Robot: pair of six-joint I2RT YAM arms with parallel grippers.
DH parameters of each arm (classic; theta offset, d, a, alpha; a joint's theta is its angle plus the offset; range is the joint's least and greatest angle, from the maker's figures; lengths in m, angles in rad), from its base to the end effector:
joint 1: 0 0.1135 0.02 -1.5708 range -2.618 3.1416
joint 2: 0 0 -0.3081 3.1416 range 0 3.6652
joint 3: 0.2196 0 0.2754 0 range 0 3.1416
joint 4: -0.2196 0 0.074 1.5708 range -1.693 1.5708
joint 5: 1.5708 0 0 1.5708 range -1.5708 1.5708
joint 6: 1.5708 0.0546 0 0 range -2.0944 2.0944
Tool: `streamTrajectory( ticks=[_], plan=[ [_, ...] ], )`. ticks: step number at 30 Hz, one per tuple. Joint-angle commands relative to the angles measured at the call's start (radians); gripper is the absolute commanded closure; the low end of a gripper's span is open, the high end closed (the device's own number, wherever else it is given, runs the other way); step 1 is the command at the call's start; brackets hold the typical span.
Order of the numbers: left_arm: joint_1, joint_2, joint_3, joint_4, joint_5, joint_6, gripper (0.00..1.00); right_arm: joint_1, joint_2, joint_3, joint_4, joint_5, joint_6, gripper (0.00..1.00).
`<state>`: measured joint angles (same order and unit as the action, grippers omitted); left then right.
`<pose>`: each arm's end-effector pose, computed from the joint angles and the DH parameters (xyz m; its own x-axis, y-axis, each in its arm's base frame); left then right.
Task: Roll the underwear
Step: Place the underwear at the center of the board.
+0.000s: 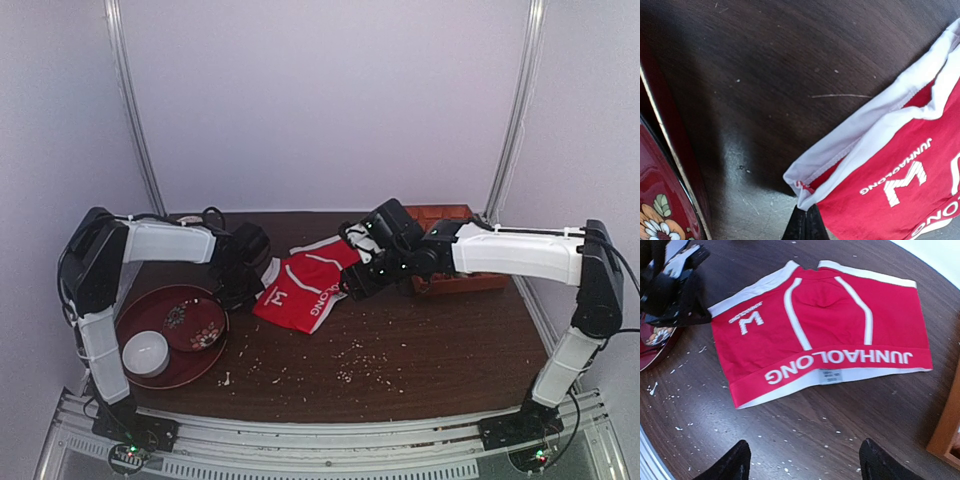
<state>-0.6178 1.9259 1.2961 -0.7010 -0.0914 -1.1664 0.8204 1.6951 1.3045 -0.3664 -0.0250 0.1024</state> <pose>0.3373 -0.2335 0.1679 -0.8256 -0.5364 -0.1750 -0.5079 0.8416 -0.1836 0.2875 0.3104 0.2841 -0.5419 -0.4313 -0.7213 -0.6918 0.7163 0.0914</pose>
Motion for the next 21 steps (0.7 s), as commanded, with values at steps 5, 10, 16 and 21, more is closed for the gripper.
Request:
streamTrajectory(
  ticks=[5, 10, 16, 21],
  plan=[
    [0.013, -0.014, 0.004, -0.023, -0.009, 0.028, 1.00, 0.113, 0.136, 0.007, 0.129, 0.012, -0.104, 0.37],
    [0.016, -0.018, -0.017, -0.012, 0.003, 0.011, 1.00, 0.171, 0.234, 0.039, 0.158, 0.038, -0.138, 0.44],
    [0.016, -0.022, -0.017, -0.009, 0.005, 0.006, 1.00, 0.182, 0.316, 0.090, 0.196, 0.051, -0.145, 0.46],
    [0.016, -0.019, -0.004, -0.016, 0.007, 0.003, 1.00, 0.192, 0.353, 0.119, 0.226, 0.058, -0.149, 0.47]
  ],
)
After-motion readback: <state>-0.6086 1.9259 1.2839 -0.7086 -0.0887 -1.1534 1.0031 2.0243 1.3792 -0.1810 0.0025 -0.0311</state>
